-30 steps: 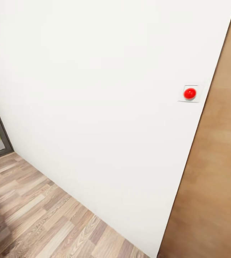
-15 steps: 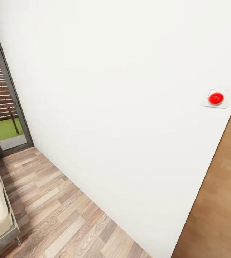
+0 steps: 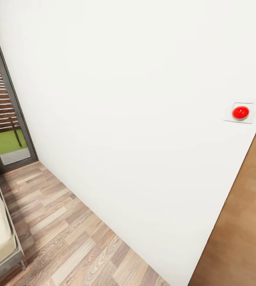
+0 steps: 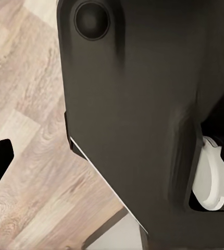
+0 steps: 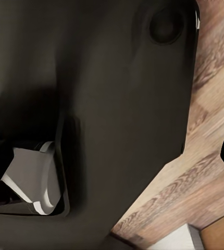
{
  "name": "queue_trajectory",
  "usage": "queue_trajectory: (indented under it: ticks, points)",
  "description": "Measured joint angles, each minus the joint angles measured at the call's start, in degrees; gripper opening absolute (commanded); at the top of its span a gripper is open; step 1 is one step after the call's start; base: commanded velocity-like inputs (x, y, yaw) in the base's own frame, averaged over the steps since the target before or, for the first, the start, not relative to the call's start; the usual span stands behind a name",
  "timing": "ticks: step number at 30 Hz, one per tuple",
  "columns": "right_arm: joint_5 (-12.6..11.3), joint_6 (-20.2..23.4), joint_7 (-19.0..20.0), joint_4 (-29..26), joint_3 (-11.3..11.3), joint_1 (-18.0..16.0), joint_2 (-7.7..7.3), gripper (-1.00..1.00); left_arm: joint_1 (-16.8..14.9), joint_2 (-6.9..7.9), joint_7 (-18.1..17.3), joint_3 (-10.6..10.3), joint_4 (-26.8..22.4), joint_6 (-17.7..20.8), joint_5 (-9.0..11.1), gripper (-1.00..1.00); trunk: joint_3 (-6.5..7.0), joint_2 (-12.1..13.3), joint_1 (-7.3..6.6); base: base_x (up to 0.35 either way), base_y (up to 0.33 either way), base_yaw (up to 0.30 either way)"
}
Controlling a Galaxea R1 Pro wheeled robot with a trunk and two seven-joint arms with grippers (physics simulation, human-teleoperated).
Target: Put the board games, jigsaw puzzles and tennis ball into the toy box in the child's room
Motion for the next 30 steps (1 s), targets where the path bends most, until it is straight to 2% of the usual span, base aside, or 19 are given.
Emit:
queue_trajectory:
  ticks: [30]
  points:
    - [-0.1, 0.0, -0.1, 0.0, -0.1, 0.0, 0.02, 1.0, 0.0, 0.09, 0.1, 0.5, -0.2, -0.2, 0.2, 1.0, -0.05, 0.0, -0.01, 0.0, 0.0, 0.271]
